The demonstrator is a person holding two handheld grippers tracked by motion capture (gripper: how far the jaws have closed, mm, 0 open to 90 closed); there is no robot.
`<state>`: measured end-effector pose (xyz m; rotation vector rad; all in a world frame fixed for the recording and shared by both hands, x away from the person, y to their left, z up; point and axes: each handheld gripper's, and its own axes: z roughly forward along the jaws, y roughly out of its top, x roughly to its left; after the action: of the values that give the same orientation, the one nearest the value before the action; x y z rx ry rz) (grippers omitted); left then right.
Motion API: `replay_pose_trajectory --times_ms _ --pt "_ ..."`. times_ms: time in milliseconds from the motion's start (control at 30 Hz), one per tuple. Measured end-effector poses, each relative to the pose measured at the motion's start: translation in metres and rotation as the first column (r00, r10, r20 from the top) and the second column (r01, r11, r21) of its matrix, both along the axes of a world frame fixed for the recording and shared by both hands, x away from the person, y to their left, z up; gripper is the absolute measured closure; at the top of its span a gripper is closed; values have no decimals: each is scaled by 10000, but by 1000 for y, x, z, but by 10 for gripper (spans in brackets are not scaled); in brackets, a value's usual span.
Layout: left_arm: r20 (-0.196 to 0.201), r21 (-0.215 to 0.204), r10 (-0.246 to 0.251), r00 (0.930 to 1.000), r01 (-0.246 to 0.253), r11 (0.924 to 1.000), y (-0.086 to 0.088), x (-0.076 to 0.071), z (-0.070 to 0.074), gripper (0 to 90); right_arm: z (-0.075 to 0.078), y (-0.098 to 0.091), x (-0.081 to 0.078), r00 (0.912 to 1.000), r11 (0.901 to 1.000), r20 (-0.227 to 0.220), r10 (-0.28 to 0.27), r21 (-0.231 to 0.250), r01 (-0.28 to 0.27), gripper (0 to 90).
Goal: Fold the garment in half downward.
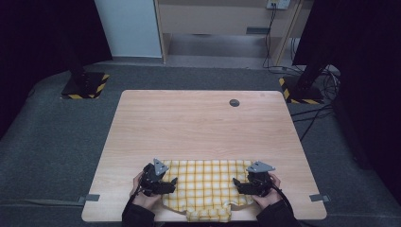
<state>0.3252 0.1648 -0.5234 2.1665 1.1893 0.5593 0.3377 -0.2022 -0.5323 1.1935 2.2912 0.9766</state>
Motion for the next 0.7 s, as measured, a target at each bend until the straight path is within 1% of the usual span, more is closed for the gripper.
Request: replay_pose_trajectory --times_ms 100,133,167,233,267,300,400,500,567,633,700 --pt "60 59 49 10000 -49 10000 0 -1 1 200 1 -2 5 9999 9999 -63 -98 30 99 180" --pt "103 -19 -29 9999 29 10000 -1 -5 6 200 4 -1 2 10000 10000 0 -51 70 51 182" --pt "113 -163 -85 9999 87 9998 -2 -6 8 200 6 -1 0 10000 9999 44 34 124 -34 180" --pt "31 -743 -335 9994 336 9967 -4 -13 14 196 11 2 -8 9995 9991 112 289 302 -292 176" --pt "-1 -854 -503 9987 501 9951 -6 -16 15 193 13 4 -12 9990 9985 113 439 331 -442 172" --pt "1 -855 -619 9981 617 9944 -10 -20 16 190 14 6 -17 9981 9978 105 606 276 -609 163" --pt "-116 -508 -1042 9945 1034 9933 -21 -30 14 177 12 12 -27 9954 9953 31 962 46 -962 157" --pt "-266 -74 -1275 9915 1274 9918 -29 -33 7 176 6 13 -32 9943 9941 -67 1062 -227 -1063 156" --pt "-323 158 -1288 9911 1294 9915 -31 -32 2 175 3 12 -30 9946 9940 -106 1031 -356 -1034 156" --pt "-376 12 -1260 9913 1261 9920 -29 -31 1 164 2 10 -27 9942 9944 -280 1039 -181 -1044 151" --pt "-394 -102 -1235 9916 1232 9923 -28 -29 0 158 1 7 -25 9942 9945 -280 1038 -72 -1040 152"
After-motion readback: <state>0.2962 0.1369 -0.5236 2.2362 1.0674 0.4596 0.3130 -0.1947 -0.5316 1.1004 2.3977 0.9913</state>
